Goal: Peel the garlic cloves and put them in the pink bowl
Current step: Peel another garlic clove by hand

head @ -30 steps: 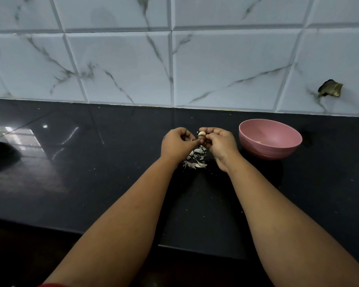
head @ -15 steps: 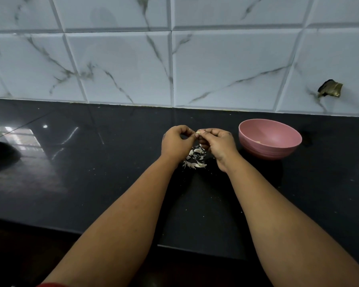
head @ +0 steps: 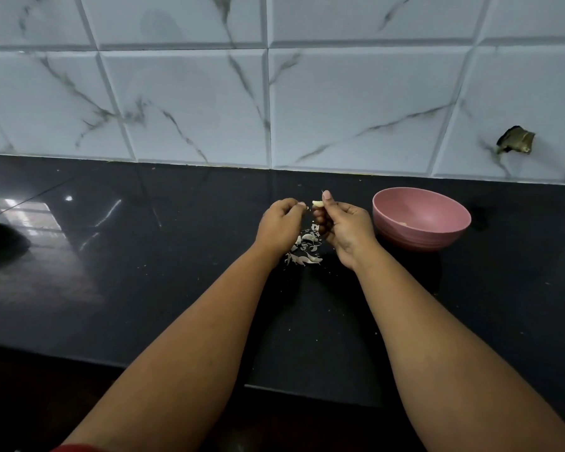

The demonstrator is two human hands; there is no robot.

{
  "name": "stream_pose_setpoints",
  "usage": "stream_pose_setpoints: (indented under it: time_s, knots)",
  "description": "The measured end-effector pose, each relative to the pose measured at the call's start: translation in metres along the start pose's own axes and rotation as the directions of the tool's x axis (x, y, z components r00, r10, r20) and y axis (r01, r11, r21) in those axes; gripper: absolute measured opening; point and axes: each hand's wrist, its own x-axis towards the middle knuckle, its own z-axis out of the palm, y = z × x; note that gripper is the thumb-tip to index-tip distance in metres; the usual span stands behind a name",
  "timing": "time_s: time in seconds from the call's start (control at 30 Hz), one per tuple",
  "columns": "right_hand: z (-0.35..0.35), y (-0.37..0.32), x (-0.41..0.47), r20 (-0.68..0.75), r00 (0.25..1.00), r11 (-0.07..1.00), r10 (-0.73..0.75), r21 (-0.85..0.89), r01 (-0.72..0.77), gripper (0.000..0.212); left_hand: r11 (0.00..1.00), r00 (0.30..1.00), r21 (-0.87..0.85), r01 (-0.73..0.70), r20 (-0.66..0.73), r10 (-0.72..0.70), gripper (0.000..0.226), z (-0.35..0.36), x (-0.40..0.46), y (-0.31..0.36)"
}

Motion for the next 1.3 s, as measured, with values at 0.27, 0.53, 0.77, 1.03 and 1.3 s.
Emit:
stream_pose_setpoints:
  time_s: [0.27,0.53,0.77,1.03,1.3]
  knots:
    - [-0.002,-0.001,-0.001,0.043,0.999,0.993,0.005,0.12,-0.01,0.008,0.994,0.994,0.078,-0.072,-0.078,0.078,0.033,-0.003,0.005,-0.011]
    - [0.0,-0.001,0.001,0.044,0.999,0.986,0.008,0.165,-0.015,0.01,0.984,0.985,0.085,-0.157,-0.057,0.163,0.007,-0.002,0.001,-0.008]
    - [0.004,0.0,0.0,0.038,0.999,0.989,0.015,0.149,-0.02,0.023,0.983,0.982,0.073,-0.168,-0.077,0.173,0.016,-0.003,-0.001,-0.005]
    - [0.001,-0.002,-0.003,0.07,0.998,0.991,0.011,0.131,-0.02,0.006,0.982,0.98,0.081,-0.169,-0.092,0.176,0.006,-0.004,0.003,-0.009]
    - [0.0,0.001,-0.001,0.046,0.999,0.997,-0.015,0.073,0.012,0.003,0.971,0.968,0.063,-0.23,-0.087,0.235,0.01,-0.001,0.001,-0.007]
